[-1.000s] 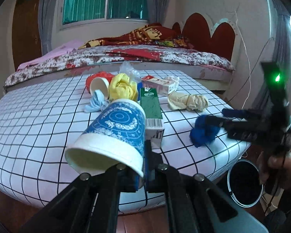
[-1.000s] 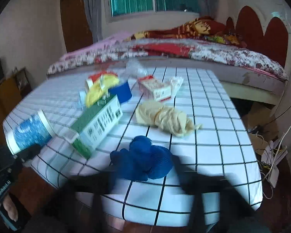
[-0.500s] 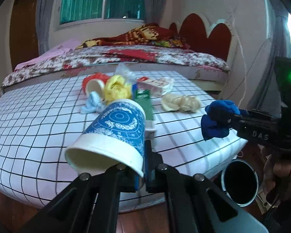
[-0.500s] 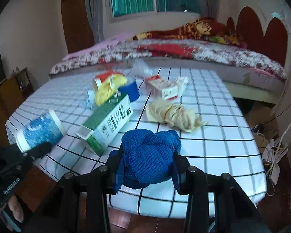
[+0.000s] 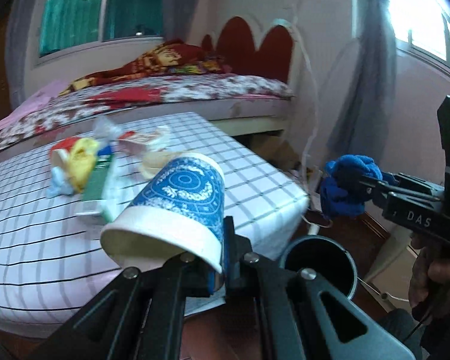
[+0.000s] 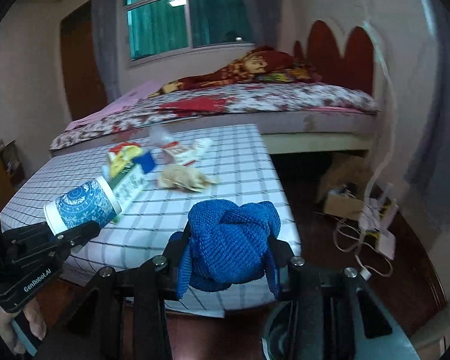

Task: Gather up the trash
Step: 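Carry cup and cloth over the black bin and open both grippers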

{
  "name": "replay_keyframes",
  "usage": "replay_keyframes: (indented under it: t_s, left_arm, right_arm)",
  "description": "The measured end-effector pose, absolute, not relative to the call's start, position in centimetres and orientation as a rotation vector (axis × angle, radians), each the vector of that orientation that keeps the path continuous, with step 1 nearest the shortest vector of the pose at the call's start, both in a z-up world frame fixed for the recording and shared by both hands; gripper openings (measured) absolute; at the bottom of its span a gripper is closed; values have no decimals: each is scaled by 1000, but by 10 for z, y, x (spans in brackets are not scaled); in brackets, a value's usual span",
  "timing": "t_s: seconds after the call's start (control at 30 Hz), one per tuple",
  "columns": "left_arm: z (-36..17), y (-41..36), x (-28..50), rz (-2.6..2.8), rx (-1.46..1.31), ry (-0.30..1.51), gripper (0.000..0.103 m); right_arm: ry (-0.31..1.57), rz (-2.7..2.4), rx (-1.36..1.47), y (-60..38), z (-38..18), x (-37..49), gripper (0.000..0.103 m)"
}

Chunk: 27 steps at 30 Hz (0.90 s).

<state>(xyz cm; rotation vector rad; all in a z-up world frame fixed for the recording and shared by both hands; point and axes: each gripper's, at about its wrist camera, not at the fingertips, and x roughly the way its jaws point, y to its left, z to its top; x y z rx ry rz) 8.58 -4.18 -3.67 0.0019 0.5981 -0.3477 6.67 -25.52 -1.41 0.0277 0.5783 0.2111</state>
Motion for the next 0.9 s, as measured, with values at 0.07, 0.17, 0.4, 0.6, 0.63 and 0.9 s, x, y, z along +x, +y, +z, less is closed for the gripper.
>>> replay_keyframes:
  t_s: [0.07, 0.17, 0.4, 0.6, 0.63, 0.9]
  left_arm:
    - [-38, -56, 84, -382, 14, 605, 4]
    - [-41, -79, 81, -435, 34, 619, 4]
    - [-57, -134, 72, -583, 83, 678, 4]
    - [-84, -175, 71, -681, 121, 767, 4]
    - [-90, -181, 71, -696, 128, 781, 4]
    - [-135, -210, 79, -780, 116, 924, 4]
  right_arm:
    - [585, 186, 41, -274, -18, 58, 43]
    - [598, 149, 73, -305, -25, 45, 44]
    - [664, 103, 121, -358, -54, 25, 44]
    - [748, 69, 136, -389, -93, 20, 44]
    - [763, 62, 142, -395, -100, 20, 44]
    - [853, 107, 173, -429, -150, 26, 45]
